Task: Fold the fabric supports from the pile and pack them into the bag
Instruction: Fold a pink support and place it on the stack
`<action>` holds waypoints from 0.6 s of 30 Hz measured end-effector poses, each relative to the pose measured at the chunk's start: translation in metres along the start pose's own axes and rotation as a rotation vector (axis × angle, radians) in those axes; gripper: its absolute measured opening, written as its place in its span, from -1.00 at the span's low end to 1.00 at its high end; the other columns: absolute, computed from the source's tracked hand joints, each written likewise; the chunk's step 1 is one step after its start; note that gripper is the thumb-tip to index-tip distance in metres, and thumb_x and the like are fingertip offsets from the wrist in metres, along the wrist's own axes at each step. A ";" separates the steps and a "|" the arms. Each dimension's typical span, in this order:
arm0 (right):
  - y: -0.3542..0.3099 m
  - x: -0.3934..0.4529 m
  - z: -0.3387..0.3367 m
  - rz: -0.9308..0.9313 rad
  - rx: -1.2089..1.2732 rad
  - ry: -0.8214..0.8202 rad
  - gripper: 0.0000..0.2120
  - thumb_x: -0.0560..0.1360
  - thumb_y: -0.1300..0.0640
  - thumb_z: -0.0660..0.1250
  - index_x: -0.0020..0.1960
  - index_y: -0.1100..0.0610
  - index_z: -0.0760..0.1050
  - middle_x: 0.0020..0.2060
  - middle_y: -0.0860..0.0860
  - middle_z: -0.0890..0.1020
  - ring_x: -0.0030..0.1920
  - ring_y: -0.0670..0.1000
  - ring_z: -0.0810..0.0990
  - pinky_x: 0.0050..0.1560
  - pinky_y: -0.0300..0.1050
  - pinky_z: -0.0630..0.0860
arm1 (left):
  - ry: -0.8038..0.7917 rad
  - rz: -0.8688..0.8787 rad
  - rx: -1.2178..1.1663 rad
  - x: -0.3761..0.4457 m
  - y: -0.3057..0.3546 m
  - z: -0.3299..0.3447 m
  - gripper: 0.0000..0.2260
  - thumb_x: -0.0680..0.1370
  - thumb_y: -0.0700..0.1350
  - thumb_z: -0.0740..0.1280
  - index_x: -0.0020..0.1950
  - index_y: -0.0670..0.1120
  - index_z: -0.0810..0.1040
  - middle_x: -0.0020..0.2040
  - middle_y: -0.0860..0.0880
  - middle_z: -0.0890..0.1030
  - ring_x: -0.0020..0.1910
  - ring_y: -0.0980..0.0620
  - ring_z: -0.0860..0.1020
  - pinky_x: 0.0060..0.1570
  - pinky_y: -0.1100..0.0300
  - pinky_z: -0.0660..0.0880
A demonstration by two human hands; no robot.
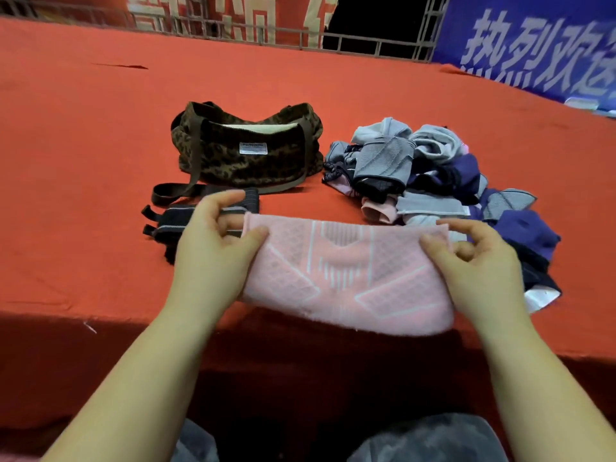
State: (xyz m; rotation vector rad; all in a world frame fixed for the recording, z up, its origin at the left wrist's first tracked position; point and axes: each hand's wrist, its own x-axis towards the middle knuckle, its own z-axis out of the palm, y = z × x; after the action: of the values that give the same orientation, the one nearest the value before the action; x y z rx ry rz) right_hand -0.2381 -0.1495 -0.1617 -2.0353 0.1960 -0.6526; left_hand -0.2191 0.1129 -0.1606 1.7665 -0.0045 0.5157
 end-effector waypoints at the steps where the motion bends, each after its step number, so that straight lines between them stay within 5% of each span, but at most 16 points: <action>1: 0.008 0.005 0.006 0.028 -0.056 -0.030 -0.81 0.43 0.06 0.43 0.02 0.04 0.53 -0.38 0.13 0.60 -0.40 0.01 0.45 -0.30 -0.12 0.36 | -0.040 -0.079 0.062 0.004 -0.008 0.004 -0.59 0.46 -0.25 0.41 0.22 0.06 0.44 -0.14 0.07 0.61 -0.15 0.04 0.61 -0.01 0.10 0.52; 5: 0.027 0.005 0.025 0.163 -0.243 -0.132 -0.56 0.44 0.11 0.41 0.29 0.09 0.42 0.02 0.09 0.64 -0.02 0.08 0.57 0.01 -0.12 0.41 | -0.276 -0.244 0.400 -0.001 -0.032 0.018 -0.45 0.46 -0.15 0.40 0.43 -0.07 0.33 0.26 -0.08 0.50 0.23 -0.08 0.47 0.27 0.09 0.36; 8: 0.024 -0.021 0.039 -0.047 -0.396 -0.097 -0.50 0.43 0.14 0.40 0.34 0.14 0.40 0.24 0.10 0.51 0.23 0.14 0.46 0.28 -0.07 0.28 | -0.202 0.098 0.819 -0.019 -0.033 0.025 -0.52 0.45 -0.09 0.34 0.37 -0.10 0.42 0.31 -0.15 0.44 0.24 -0.21 0.42 0.25 -0.01 0.33; 11: 0.011 -0.048 0.064 -0.212 -0.341 -0.291 -0.52 0.42 0.06 0.24 0.32 0.14 0.44 0.27 0.06 0.51 0.28 0.09 0.45 0.35 -0.17 0.21 | -0.280 0.481 0.760 -0.030 -0.032 0.042 -0.57 0.37 -0.11 0.15 0.16 -0.17 0.59 0.15 -0.16 0.60 0.09 -0.18 0.57 0.15 0.01 0.41; 13: 0.011 -0.053 0.077 -0.232 -0.372 -0.423 -0.44 0.44 -0.08 0.08 0.37 0.12 0.40 0.36 0.07 0.44 0.38 0.10 0.37 0.42 -0.07 0.19 | -0.452 0.521 0.834 -0.032 -0.029 0.055 -0.58 0.43 -0.07 0.10 0.16 -0.14 0.60 0.16 -0.17 0.60 0.13 -0.15 0.58 0.18 0.05 0.38; 15: 0.015 -0.051 0.077 -0.193 -0.547 -0.539 -0.28 0.40 -0.27 -0.17 0.48 -0.01 0.22 0.49 0.02 0.22 0.50 0.03 0.13 0.48 -0.04 -0.01 | -0.616 0.342 1.017 -0.028 -0.032 0.058 -0.54 0.59 0.04 0.04 0.45 -0.09 0.32 0.47 -0.12 0.31 0.44 -0.10 0.29 0.40 0.05 0.15; 18: 0.026 -0.040 0.060 -0.053 -0.777 -0.556 -0.38 0.54 -0.31 -0.08 0.54 -0.11 -0.03 0.55 -0.06 -0.05 0.53 -0.04 -0.11 0.48 -0.01 -0.20 | -0.678 0.153 1.148 -0.019 -0.051 0.045 -0.34 0.55 0.30 -0.19 0.56 -0.01 -0.11 0.57 0.00 -0.13 0.54 0.02 -0.13 0.47 0.09 -0.16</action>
State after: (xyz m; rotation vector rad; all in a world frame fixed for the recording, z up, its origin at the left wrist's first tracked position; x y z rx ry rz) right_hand -0.2377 -0.1027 -0.2225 -2.8862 0.0646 0.0108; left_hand -0.2068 0.0794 -0.2216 3.0121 -0.3870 -0.0644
